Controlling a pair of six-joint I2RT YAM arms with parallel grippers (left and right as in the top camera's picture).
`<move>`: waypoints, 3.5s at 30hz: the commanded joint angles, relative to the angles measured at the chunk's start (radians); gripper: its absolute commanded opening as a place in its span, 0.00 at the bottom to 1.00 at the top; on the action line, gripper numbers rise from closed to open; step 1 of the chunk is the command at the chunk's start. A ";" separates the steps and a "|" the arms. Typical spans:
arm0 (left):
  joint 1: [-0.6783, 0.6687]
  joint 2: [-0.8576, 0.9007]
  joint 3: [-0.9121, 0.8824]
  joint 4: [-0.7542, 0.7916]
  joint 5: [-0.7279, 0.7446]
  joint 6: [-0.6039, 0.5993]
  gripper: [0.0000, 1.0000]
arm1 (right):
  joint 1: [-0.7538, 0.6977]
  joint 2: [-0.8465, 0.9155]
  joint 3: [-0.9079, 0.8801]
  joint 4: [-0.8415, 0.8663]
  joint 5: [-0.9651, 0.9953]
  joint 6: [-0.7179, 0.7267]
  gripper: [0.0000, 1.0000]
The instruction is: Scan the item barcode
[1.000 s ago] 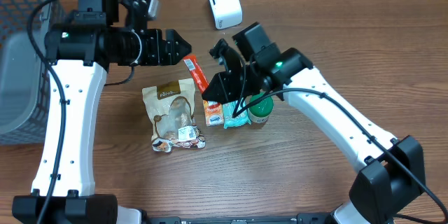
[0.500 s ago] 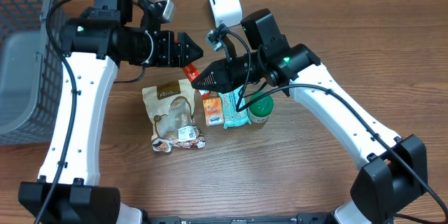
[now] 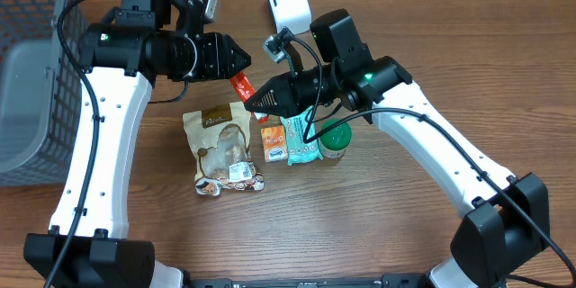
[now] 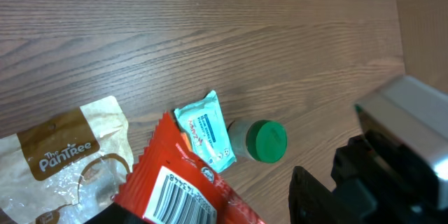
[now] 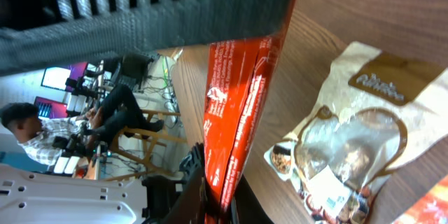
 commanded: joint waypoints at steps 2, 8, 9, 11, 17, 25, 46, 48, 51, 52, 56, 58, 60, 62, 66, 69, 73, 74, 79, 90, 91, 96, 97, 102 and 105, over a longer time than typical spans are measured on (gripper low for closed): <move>-0.004 0.006 -0.013 0.004 -0.020 -0.026 0.46 | 0.001 -0.025 0.001 0.037 -0.013 -0.006 0.04; -0.004 0.006 -0.024 0.013 -0.019 -0.026 0.04 | 0.001 -0.025 0.001 0.029 0.030 -0.007 0.04; -0.004 0.006 -0.024 0.021 -0.019 -0.026 0.04 | 0.002 -0.025 0.001 0.028 0.030 -0.007 0.04; -0.004 0.006 -0.024 0.037 -0.015 -0.026 0.04 | 0.001 -0.025 0.001 0.029 0.030 -0.007 0.09; 0.023 0.006 -0.023 0.042 0.039 -0.015 0.04 | -0.016 -0.025 0.001 0.021 0.016 -0.085 0.52; 0.117 0.006 -0.023 -0.027 0.433 0.122 0.04 | -0.115 -0.025 0.001 -0.086 -0.201 -0.277 0.58; 0.125 0.006 -0.023 -0.101 0.664 0.145 0.04 | -0.128 -0.025 0.001 -0.240 -0.249 -0.531 0.40; 0.125 0.006 -0.023 -0.106 0.664 0.144 0.04 | -0.126 -0.025 0.001 -0.240 -0.280 -0.554 0.40; 0.125 0.006 -0.023 -0.109 0.664 0.144 0.04 | -0.122 -0.025 0.001 -0.240 -0.299 -0.588 0.40; 0.125 0.006 -0.023 -0.109 0.665 0.144 0.04 | -0.121 -0.025 0.001 -0.240 -0.299 -0.588 0.40; 0.125 0.006 -0.023 -0.110 0.665 0.144 0.04 | -0.113 -0.025 0.001 -0.239 -0.314 -0.592 0.39; 0.125 0.006 -0.023 -0.110 0.665 0.144 0.04 | -0.108 -0.025 0.001 -0.240 -0.316 -0.619 0.40; 0.125 0.006 -0.023 -0.113 0.665 0.144 0.04 | -0.098 -0.025 0.001 -0.239 -0.318 -0.640 0.40; 0.125 0.006 -0.023 -0.115 0.665 0.144 0.04 | -0.086 -0.025 0.001 -0.236 -0.315 -0.641 0.41; 0.126 0.006 -0.023 -0.120 0.665 0.144 0.04 | -0.063 -0.025 0.001 -0.235 -0.311 -0.667 0.40; 0.126 0.006 -0.023 -0.121 0.665 0.144 0.04 | -0.053 -0.025 0.001 -0.236 -0.273 -0.666 0.40; 0.126 0.006 -0.023 -0.120 0.665 0.144 0.04 | -0.050 -0.025 0.001 -0.254 -0.244 -0.666 0.29; 0.126 0.006 -0.023 -0.120 0.665 0.144 0.04 | -0.050 -0.025 0.001 -0.256 -0.244 -0.666 0.25; 0.126 0.006 -0.023 -0.120 0.665 0.144 0.04 | -0.050 -0.025 0.001 -0.250 -0.244 -0.666 0.18; 0.126 0.006 -0.023 -0.120 0.590 0.144 0.04 | -0.050 -0.025 0.001 -0.225 -0.244 -0.666 0.04; 0.126 0.006 -0.023 -0.120 0.577 0.144 0.04 | -0.050 -0.025 0.001 -0.226 -0.244 -0.666 0.04; 0.138 0.006 -0.023 -0.117 0.515 0.144 0.04 | -0.050 -0.025 0.001 -0.237 -0.235 -0.666 0.04; 0.143 0.006 -0.023 -0.115 0.504 0.144 0.04 | -0.050 -0.025 0.001 -0.237 -0.223 -0.666 0.04; 0.171 0.006 -0.023 -0.098 0.475 0.144 0.04 | -0.050 -0.025 0.001 -0.237 -0.149 -0.666 0.04; 0.188 0.006 -0.023 -0.087 0.418 0.144 0.04 | -0.050 -0.025 0.001 -0.238 -0.095 -0.661 0.04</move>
